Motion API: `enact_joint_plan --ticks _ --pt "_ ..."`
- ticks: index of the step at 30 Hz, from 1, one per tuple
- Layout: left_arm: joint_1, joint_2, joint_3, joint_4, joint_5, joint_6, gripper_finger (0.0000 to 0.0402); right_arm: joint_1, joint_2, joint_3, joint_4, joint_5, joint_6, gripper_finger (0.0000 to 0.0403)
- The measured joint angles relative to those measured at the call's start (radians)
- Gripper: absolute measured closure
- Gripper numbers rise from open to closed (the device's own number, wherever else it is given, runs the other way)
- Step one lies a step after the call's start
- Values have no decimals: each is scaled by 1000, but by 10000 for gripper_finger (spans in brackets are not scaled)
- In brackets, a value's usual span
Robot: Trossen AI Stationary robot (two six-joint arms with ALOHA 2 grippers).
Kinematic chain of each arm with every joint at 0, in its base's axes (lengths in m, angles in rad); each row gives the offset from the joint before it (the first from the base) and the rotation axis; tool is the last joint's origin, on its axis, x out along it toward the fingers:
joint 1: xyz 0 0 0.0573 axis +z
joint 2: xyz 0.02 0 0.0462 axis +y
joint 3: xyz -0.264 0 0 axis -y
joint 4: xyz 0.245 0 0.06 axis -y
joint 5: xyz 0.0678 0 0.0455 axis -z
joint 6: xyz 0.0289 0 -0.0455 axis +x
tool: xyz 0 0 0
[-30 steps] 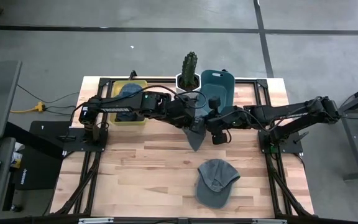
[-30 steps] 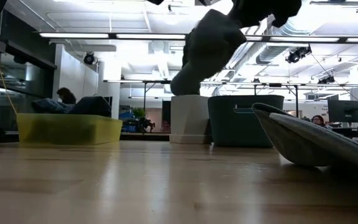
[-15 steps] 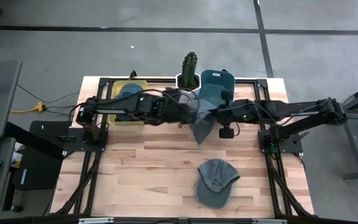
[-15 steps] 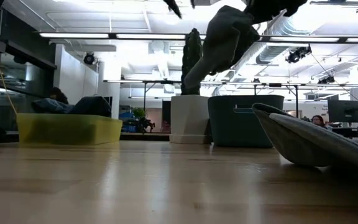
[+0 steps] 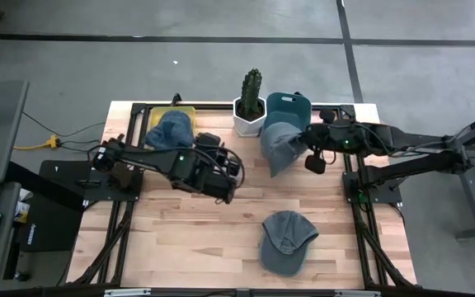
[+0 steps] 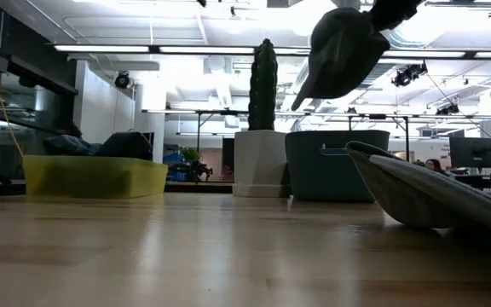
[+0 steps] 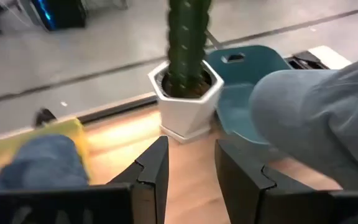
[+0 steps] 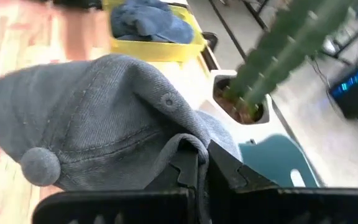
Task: Pick & Place hat
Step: Put the left gray cap into the blue bin
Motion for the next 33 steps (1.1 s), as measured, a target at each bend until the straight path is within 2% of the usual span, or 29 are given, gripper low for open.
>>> enact_joint_plan --ticks 4,10,13,18,21,27,30,33 --pt "12 -76 -131 9 -15 37 301 -40 6 0 -3 24 84 399" --pt "22 -221 -381 63 -81 -3 303 -126 54 0 -15 52 212 399" --pt "22 -320 -522 188 -78 42 303 -172 88 0 -27 59 264 399" --pt "22 -490 -770 524 -18 235 303 -239 125 0 -30 68 323 399" --pt "34 -588 -915 804 63 418 303 -284 131 0 -21 67 353 399" --pt "96 -692 -1175 1371 336 755 303 -371 148 0 4 62 396 399" --pt "141 -695 -1249 1557 448 831 303 -392 168 0 17 63 414 399" --pt "181 -694 -1273 1636 549 870 303 -410 193 0 26 56 419 399"
